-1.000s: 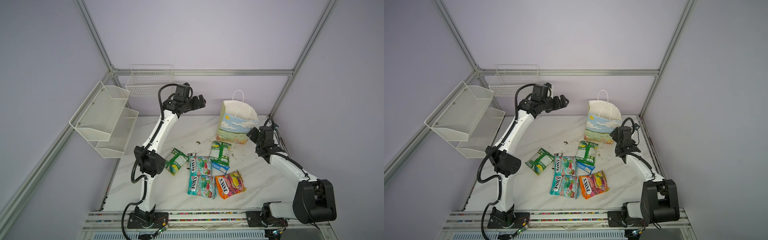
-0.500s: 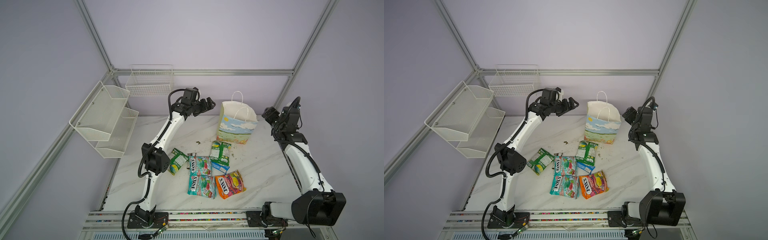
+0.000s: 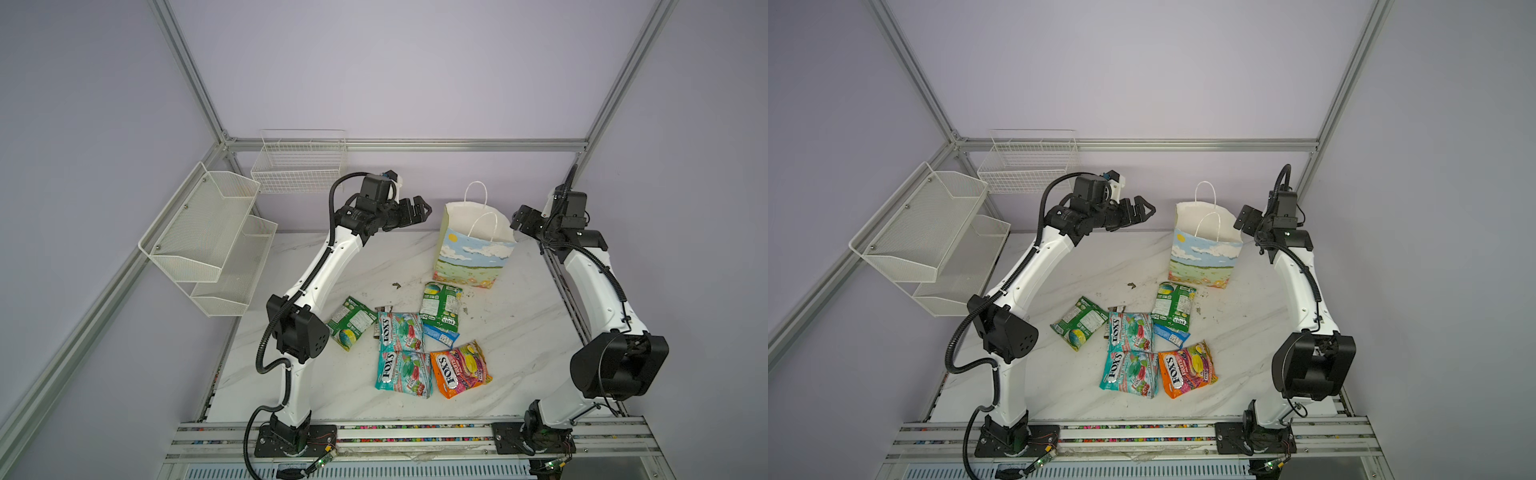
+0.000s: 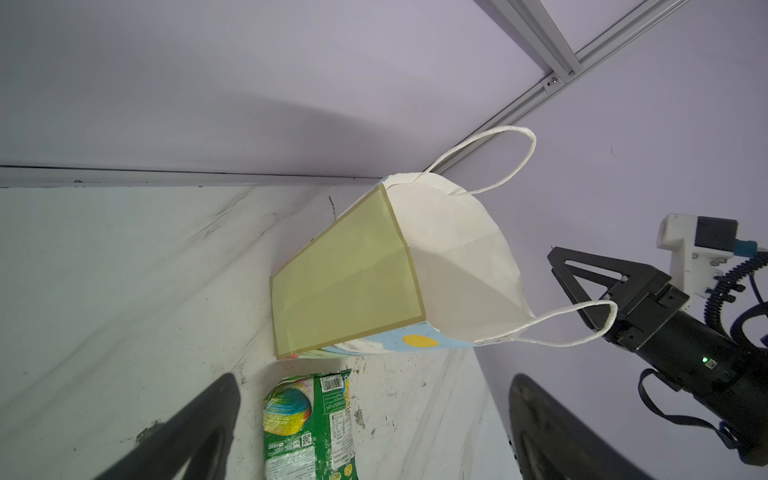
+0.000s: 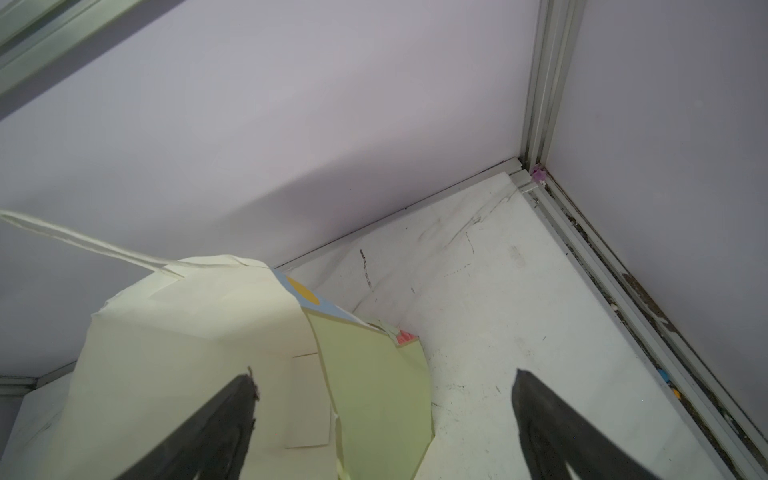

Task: Place the snacks into the paper bag
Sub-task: 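Raise the left gripper toward the paper bag while the right gripper reaches its far side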

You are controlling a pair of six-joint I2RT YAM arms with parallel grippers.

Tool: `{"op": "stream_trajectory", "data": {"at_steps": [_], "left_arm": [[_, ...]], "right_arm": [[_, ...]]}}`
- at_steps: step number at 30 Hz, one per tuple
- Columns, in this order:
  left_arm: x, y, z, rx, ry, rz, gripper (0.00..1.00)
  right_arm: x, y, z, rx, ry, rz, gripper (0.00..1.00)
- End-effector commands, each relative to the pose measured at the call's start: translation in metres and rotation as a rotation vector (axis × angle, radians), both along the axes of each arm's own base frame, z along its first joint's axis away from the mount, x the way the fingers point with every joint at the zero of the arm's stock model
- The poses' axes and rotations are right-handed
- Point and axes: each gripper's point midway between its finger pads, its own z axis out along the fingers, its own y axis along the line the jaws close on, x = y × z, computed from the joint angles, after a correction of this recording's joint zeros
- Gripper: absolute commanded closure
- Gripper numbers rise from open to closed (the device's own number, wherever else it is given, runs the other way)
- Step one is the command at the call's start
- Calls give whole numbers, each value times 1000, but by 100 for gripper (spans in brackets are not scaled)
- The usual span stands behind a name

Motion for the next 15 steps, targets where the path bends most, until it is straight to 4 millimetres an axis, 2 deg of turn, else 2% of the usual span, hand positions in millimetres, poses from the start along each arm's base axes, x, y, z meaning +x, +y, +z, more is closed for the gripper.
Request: {"op": "stream_trajectory", "data": {"at_steps": [1, 4, 10, 13, 15], "left_arm": [[-19, 7, 5, 28, -23, -23, 0], [-34, 18, 7, 66, -38, -3, 0], [-58, 37, 8, 107, -50, 23, 0], [-64, 46, 8, 124, -57, 49, 0], [-65, 50, 9, 135, -65, 60, 1]], "right_arm": [[1, 2, 6, -35, 19, 44, 3], [3, 6, 8, -20, -3, 53, 3], [8, 17, -12, -40, 52, 78, 9], [11, 22, -19, -58, 69, 81, 10], [16, 26, -33, -76, 109, 87, 13]]}}
